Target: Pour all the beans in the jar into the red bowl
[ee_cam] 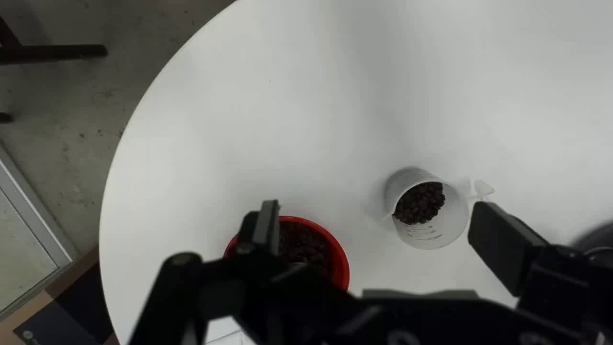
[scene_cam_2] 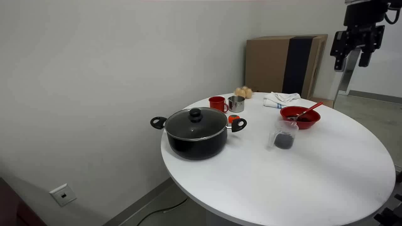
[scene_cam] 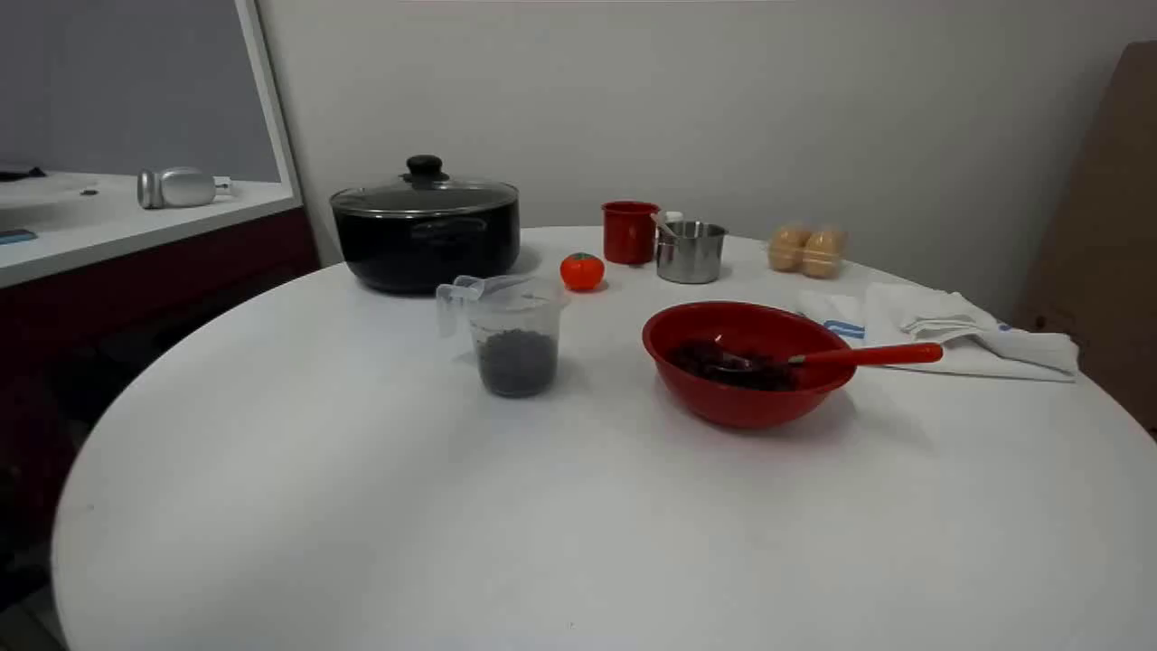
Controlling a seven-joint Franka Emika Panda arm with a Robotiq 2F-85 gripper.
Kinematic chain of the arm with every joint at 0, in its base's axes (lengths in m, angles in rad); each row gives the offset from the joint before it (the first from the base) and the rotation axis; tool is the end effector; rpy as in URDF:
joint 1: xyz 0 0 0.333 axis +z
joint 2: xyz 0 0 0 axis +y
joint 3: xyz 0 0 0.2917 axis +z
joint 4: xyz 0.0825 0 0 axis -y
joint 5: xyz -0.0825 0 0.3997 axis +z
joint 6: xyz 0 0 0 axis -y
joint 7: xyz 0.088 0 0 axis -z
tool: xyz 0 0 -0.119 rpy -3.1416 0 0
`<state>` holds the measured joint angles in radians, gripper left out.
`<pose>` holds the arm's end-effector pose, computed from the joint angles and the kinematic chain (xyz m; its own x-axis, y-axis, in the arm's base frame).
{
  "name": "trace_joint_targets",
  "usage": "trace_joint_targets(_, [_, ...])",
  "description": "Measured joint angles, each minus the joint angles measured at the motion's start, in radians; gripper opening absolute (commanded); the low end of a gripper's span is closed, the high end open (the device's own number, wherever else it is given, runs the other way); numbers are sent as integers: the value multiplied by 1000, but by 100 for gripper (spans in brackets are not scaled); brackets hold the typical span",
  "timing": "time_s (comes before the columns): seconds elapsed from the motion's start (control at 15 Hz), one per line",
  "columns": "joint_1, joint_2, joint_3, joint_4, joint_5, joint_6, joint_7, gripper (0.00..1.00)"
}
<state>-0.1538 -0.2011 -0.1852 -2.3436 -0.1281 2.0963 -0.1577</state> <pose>0.4562 -0.1682 0.3640 0.9919 -0.1112 -0.0611 -0.1074 -0.9923 0.0618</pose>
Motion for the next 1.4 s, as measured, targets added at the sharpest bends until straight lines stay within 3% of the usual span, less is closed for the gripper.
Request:
trace_joint_targets(0.8, [0, 1, 3, 2, -3, 4, 0, 100])
trace_joint_targets(1.07, [14, 30, 25, 29, -75, 31, -58, 100])
trace_joint_targets(1.4, [60, 152, 83, 110, -183, 62, -123, 100])
